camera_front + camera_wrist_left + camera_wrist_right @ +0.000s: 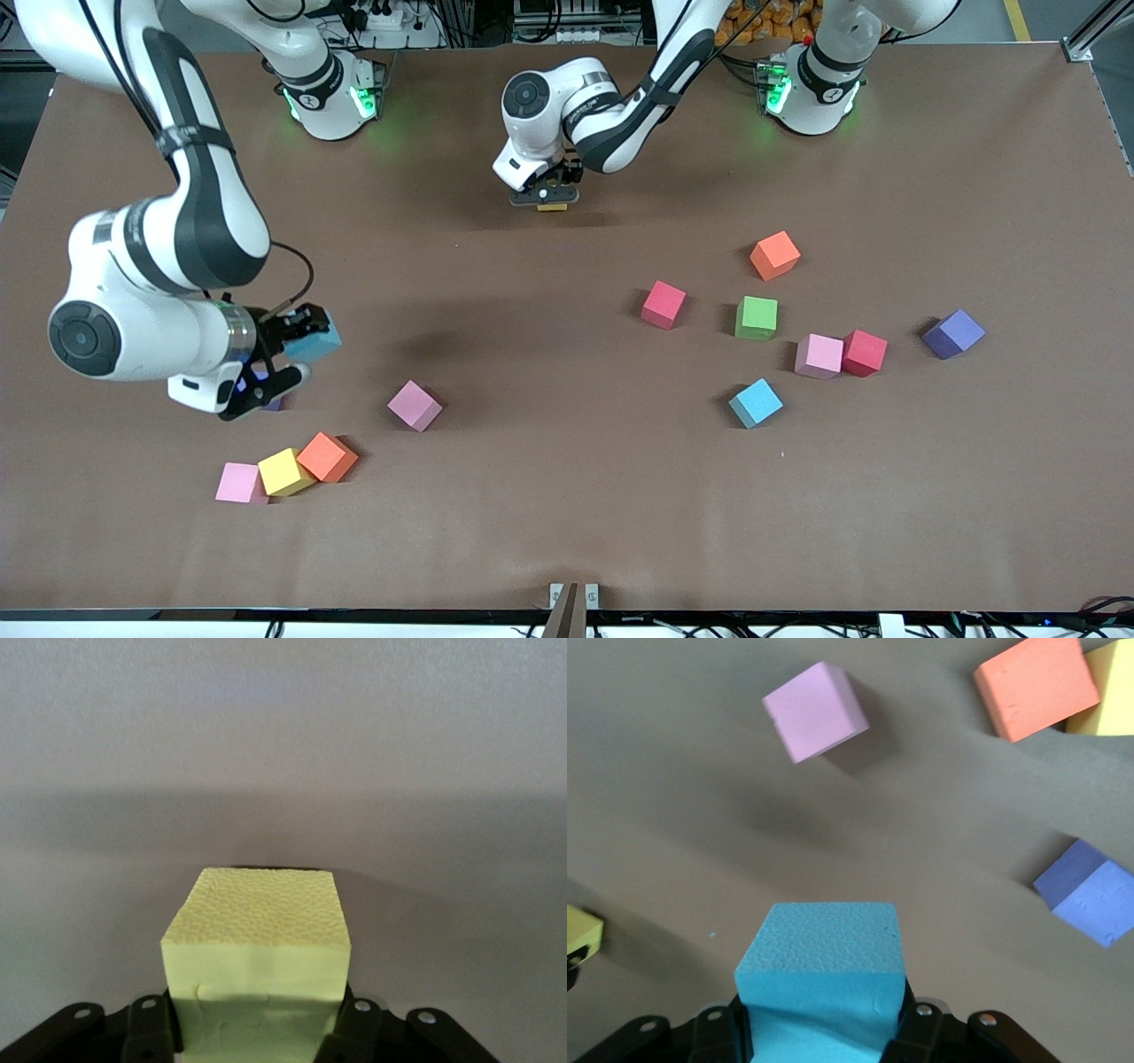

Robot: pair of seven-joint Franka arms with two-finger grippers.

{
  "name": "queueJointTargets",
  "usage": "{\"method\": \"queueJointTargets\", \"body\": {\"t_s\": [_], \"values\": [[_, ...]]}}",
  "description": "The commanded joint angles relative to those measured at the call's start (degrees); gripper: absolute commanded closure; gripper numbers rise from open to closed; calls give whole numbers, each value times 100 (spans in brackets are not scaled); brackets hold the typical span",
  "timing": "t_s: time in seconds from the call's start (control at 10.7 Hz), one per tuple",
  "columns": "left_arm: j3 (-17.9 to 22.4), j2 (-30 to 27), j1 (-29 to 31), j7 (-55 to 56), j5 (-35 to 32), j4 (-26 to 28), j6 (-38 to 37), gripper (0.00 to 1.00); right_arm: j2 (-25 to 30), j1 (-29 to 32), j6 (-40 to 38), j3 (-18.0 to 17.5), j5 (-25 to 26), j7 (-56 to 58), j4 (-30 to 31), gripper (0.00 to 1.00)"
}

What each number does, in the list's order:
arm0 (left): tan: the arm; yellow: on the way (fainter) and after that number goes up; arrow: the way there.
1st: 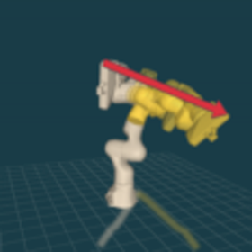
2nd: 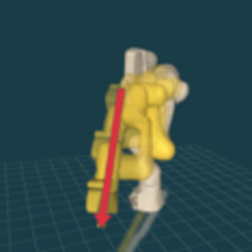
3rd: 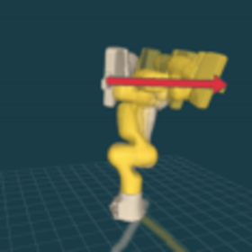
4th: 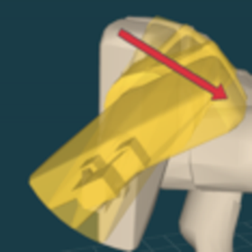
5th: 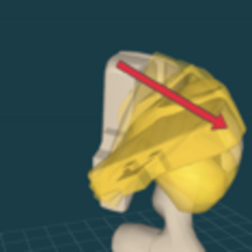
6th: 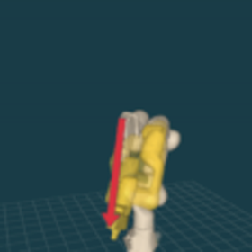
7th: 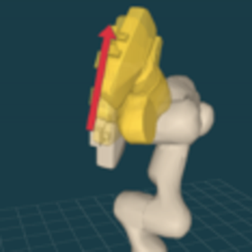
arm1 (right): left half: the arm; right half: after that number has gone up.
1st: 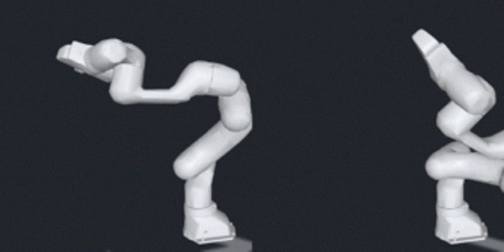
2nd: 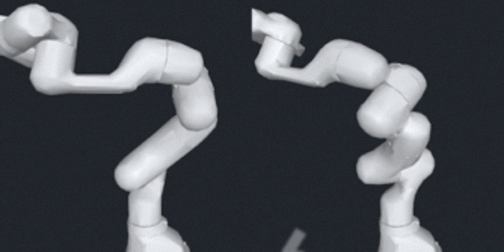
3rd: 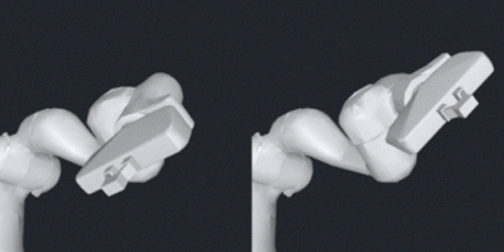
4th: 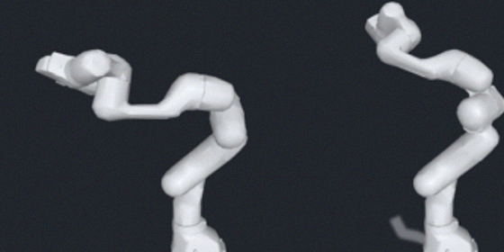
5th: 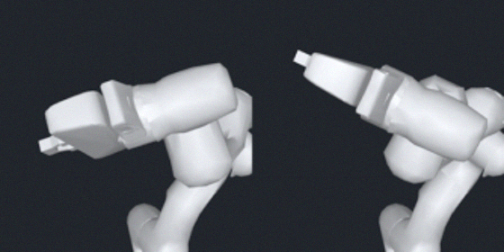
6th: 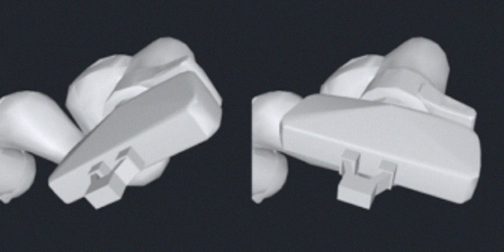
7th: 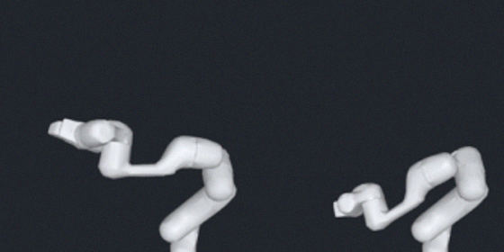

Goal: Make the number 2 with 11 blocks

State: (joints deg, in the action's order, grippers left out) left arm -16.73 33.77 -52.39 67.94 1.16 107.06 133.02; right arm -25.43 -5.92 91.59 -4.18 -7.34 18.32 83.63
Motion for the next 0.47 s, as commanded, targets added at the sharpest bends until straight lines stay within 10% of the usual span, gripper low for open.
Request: {"method": "queueJointTargets", "body": {"t_s": [0.0, 0.37], "values": [[-41, -73, -35, 342, -72, -18, -39, 86, 712, -49, -45, -13, -83, -65, 617, 69], [-41, 164, -201, 475, 129, -404, -22, 86, 1224, -76, -10, -13, -83, -65, 1233, 69]]}}
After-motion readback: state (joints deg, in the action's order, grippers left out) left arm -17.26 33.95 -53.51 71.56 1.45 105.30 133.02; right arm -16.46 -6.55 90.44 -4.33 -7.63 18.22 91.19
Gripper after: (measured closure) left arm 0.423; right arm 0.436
